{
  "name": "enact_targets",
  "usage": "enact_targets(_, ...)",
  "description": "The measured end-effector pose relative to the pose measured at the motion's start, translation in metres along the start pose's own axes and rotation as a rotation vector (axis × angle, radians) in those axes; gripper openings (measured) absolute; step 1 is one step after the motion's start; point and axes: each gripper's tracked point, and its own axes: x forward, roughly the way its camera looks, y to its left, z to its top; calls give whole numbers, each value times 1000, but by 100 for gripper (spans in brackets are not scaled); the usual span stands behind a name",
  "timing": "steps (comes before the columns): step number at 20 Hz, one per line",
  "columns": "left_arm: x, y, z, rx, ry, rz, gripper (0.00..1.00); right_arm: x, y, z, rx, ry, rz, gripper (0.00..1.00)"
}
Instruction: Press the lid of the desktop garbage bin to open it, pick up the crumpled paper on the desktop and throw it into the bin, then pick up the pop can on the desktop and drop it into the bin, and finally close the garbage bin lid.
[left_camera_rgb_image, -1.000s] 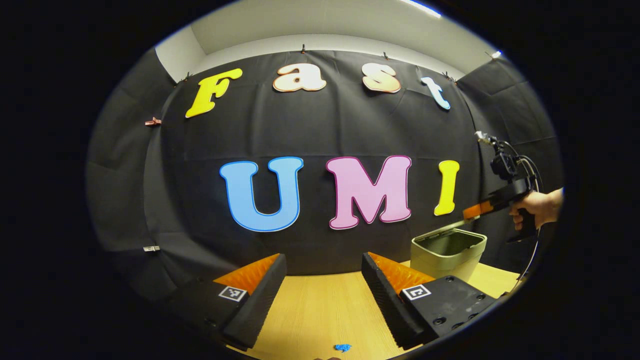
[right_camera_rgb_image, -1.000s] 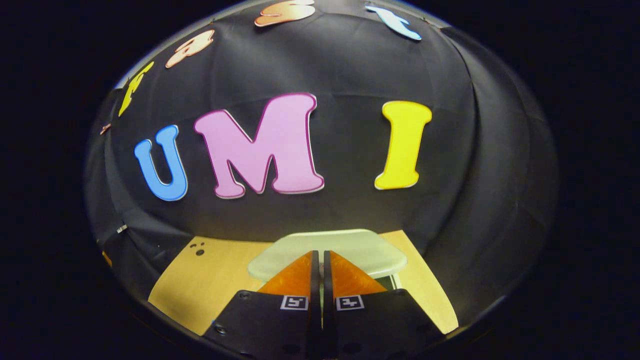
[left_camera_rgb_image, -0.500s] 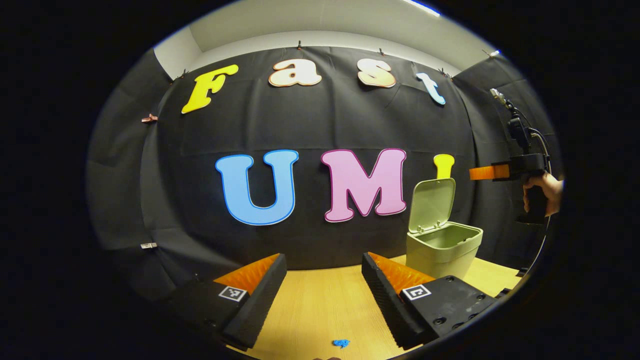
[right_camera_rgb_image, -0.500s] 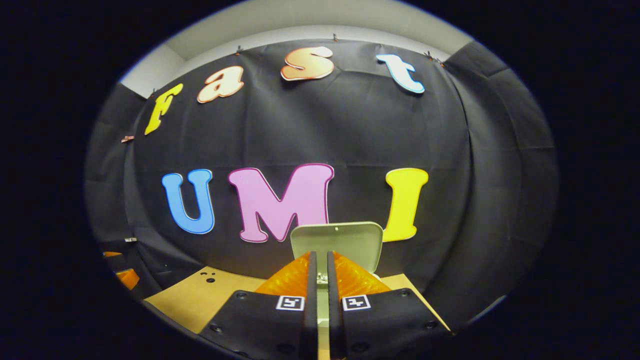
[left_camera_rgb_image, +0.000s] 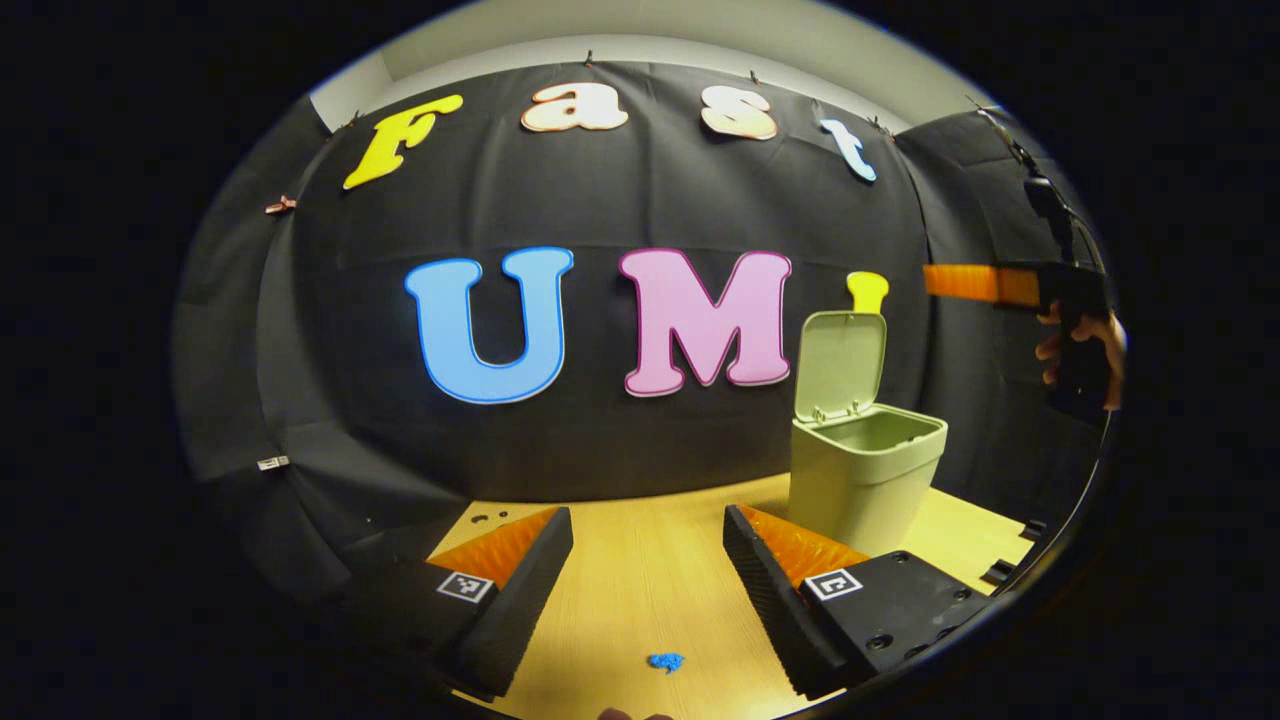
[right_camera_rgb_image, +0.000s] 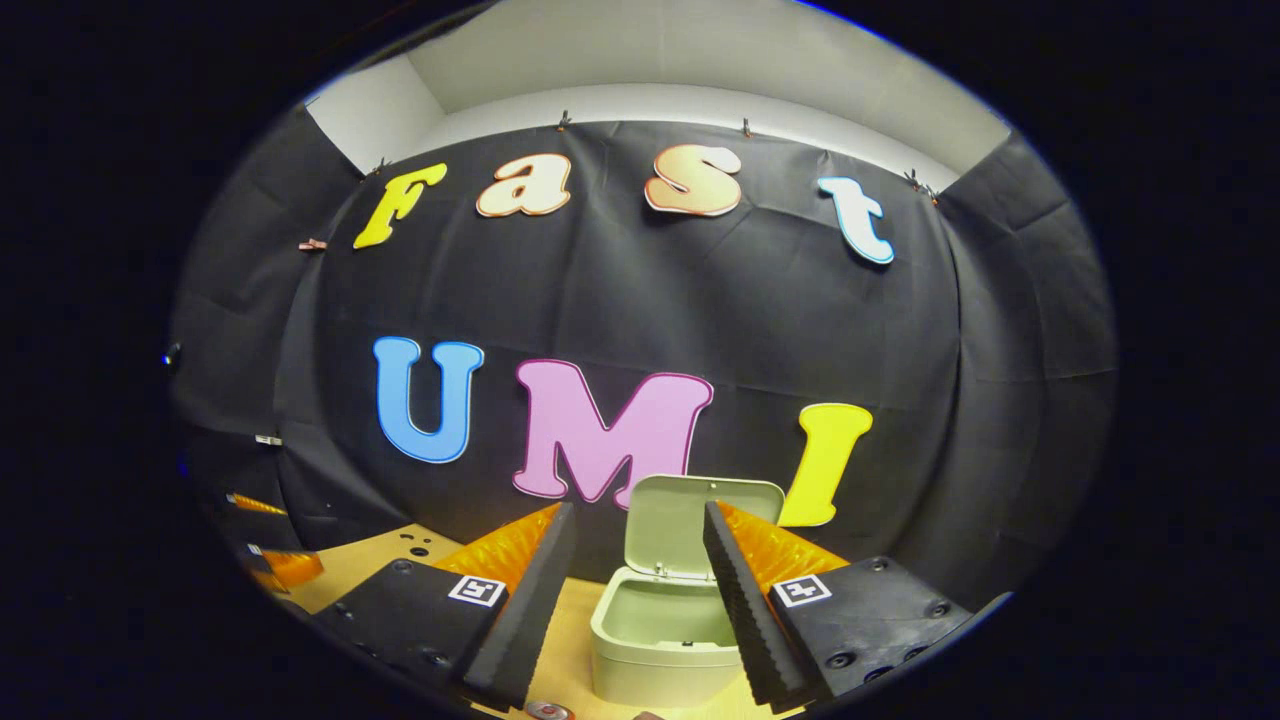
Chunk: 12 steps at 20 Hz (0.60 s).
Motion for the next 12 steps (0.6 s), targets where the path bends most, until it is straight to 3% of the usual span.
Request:
enact_targets(5,12,-9,-58,5,107,-47,97,-18,15,2,19,-7,6,88)
enact_targets(12,28,-19,-150,-59,296,-92,96,-43,17,-13,38,35,7,89)
